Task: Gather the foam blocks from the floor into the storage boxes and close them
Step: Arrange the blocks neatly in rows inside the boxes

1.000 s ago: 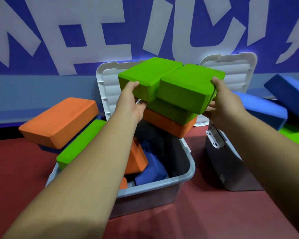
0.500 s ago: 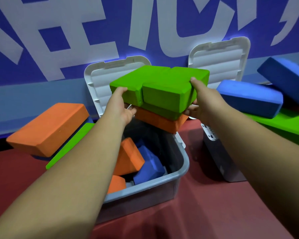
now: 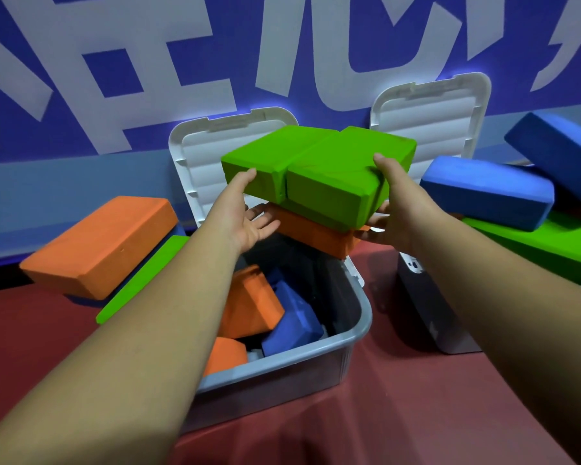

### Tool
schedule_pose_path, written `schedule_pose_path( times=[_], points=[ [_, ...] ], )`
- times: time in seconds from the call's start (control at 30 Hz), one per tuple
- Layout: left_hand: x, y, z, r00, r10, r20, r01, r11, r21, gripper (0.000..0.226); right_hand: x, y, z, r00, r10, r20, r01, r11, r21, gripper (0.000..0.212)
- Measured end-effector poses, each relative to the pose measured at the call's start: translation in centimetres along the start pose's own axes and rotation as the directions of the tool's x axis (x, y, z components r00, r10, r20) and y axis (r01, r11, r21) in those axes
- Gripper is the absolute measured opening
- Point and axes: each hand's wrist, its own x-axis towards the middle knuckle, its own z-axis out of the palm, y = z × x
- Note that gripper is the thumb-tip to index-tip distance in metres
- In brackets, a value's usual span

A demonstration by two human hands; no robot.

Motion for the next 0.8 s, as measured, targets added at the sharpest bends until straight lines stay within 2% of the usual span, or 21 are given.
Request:
schedule_pose_path(
  times=[0.27, 0.37, 0.47, 0.5, 0.53, 0.6, 0.63, 0.67, 0.8],
  points=[
    [-1.0, -2.3, -1.2, 0.999, -0.037, 0.018, 0.037, 0.999, 0.014, 0.094, -0.1, 0.3, -1.2, 0.992, 0.124, -0.039, -0.123, 0.992, 0.023, 0.082],
    [-1.0, -4.0, -2.1, 0.997, -0.071, 0.010, 0.071, 0.996, 0.057, 0.080, 0.5, 2.6, -2.9, 0.971, 0.212, -0.111, -0.222, 0.971, -0.089, 0.065],
    [-1.0, -6.1, -3.6, 0.995, -0.101, -0.015, 0.100, 0.939, 0.329, 0.055, 0.0, 5.9, -4.3, 0.940, 0.308, -0.148, -0.342, 0.849, -0.404, 0.031],
    [-1.1, -6.7, -4.2, 0.995, -0.096, -0.017, 0.092, 0.869, 0.486, 0.046, -0.3, 6.8, -4.3, 0.934, 0.336, -0.124, -0.351, 0.789, -0.505, 0.026],
    [-1.2, -7.3, -5.0, 0.997, -0.077, 0.002, 0.056, 0.747, 0.663, 0.035, -0.7, 7.3, -4.0, 0.929, 0.360, -0.082, -0.339, 0.741, -0.580, 0.027],
    [-1.6, -7.7, -6.0, 0.991, -0.042, 0.124, -0.099, 0.379, 0.920, 0.019, -1.3, 7.9, -2.9, 0.923, 0.386, 0.015, -0.291, 0.721, -0.629, 0.032],
    [-1.8, -7.9, -6.3, 0.983, -0.034, 0.182, -0.171, 0.205, 0.964, 0.018, -1.4, 8.1, -2.2, 0.917, 0.395, 0.058, -0.275, 0.728, -0.628, 0.032],
    [-2.1, -7.9, -6.5, 0.976, -0.021, 0.215, -0.213, 0.072, 0.974, 0.017, -1.6, 8.5, -1.4, 0.909, 0.407, 0.089, -0.264, 0.729, -0.632, 0.031],
    [-2.3, -8.0, -8.1, 0.951, 0.023, 0.309, -0.296, -0.225, 0.928, 0.026, -1.4, 11.2, 1.6, 0.892, 0.442, 0.094, -0.247, 0.650, -0.719, 0.032]
  ],
)
